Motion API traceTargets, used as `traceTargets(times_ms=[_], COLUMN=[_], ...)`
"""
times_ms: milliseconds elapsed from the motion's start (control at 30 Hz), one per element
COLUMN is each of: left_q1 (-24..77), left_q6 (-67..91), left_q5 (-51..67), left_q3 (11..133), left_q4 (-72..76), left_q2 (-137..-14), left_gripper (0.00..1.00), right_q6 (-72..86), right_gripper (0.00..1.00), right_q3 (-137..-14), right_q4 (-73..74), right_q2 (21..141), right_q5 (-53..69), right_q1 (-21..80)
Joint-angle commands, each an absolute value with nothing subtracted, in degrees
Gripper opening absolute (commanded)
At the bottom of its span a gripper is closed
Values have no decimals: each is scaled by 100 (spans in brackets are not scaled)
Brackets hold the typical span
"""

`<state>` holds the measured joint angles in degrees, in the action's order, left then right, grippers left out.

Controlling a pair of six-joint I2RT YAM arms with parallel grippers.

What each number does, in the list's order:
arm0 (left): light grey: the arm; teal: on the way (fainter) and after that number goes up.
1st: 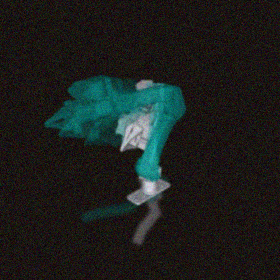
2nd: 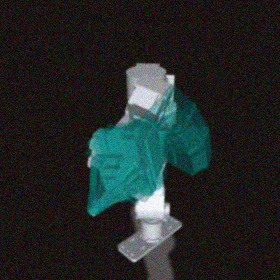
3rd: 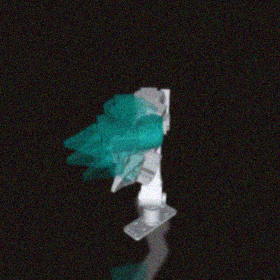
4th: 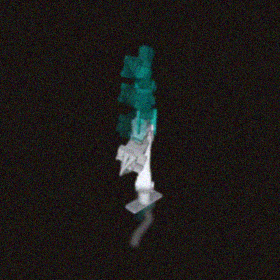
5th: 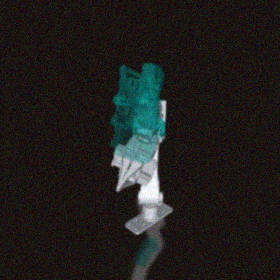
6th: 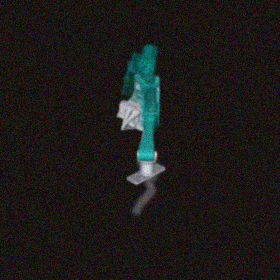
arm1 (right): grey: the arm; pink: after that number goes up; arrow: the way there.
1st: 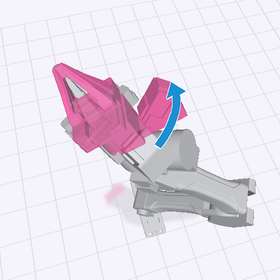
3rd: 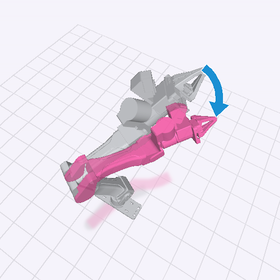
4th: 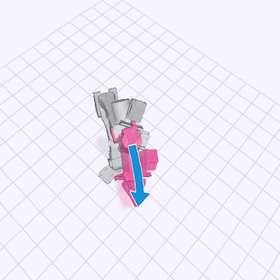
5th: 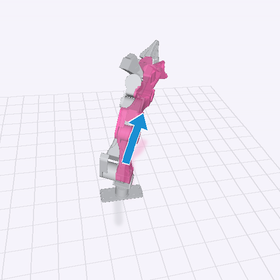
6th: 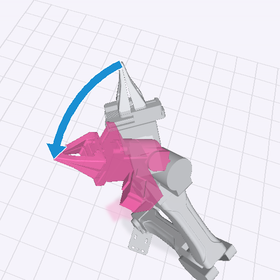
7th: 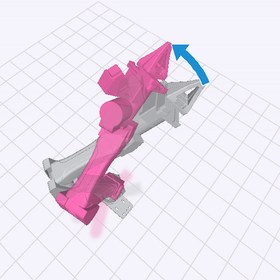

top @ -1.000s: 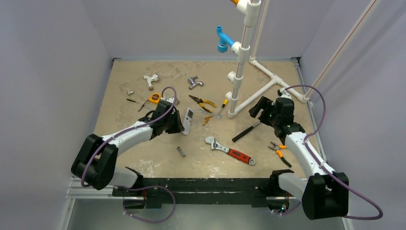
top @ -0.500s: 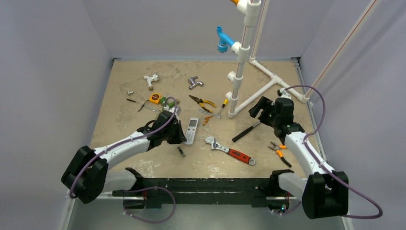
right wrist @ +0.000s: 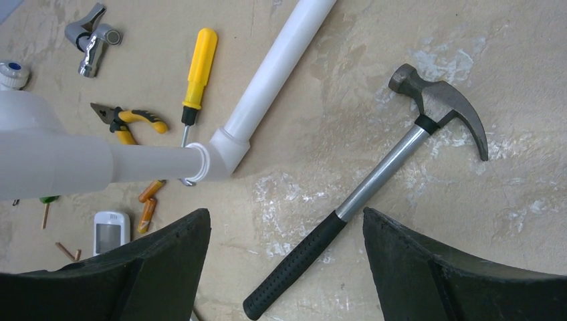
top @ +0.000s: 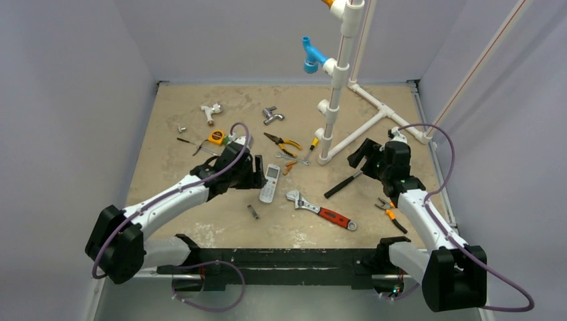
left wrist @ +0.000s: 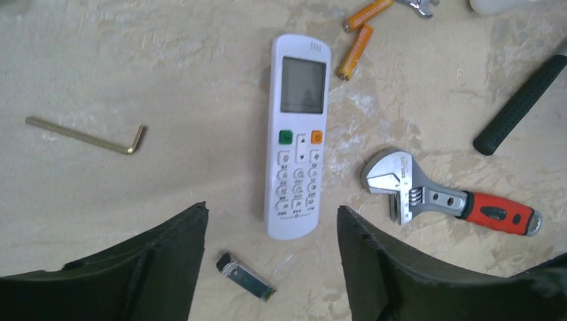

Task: Load the batteries into the remote control
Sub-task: Pick up the remote control from the center of the board.

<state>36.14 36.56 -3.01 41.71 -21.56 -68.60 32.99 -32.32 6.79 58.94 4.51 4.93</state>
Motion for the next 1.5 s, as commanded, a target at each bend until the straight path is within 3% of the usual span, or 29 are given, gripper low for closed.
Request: traceTargets(times_ms=[0, 167, 333, 700, 967, 1467], left_q1=[3944, 4484, 4701, 4893, 5024, 5229], left_q6=[3327, 3278, 3199, 3083, 2960, 2682], left_q5=[-846, -1372, -2169, -2595, -2735, -3387], left_q3=[5074, 5838, 6537, 6901, 7088, 7383], left_q4=[-2326, -2489, -3133, -3346, -3390, -3876], left_q2=[-7655, -8589, -9486, -10192, -10587, -11107], left_gripper=[72, 81, 82, 82, 78, 53], right_q6=[3237, 3242, 3242, 3234, 3217, 3209], right_gripper=[83, 83, 82, 81, 80, 66], right_q3=[-3268, -3156, -3116, -3129, -3138, -3149], right_q4=[576, 583, 616, 524, 534, 503], right_q2=[5723, 5612, 5609, 5755, 5829, 5911], right_q5=[379, 360, 389, 439, 412, 465], right_q1=[514, 511, 517, 514, 511, 510])
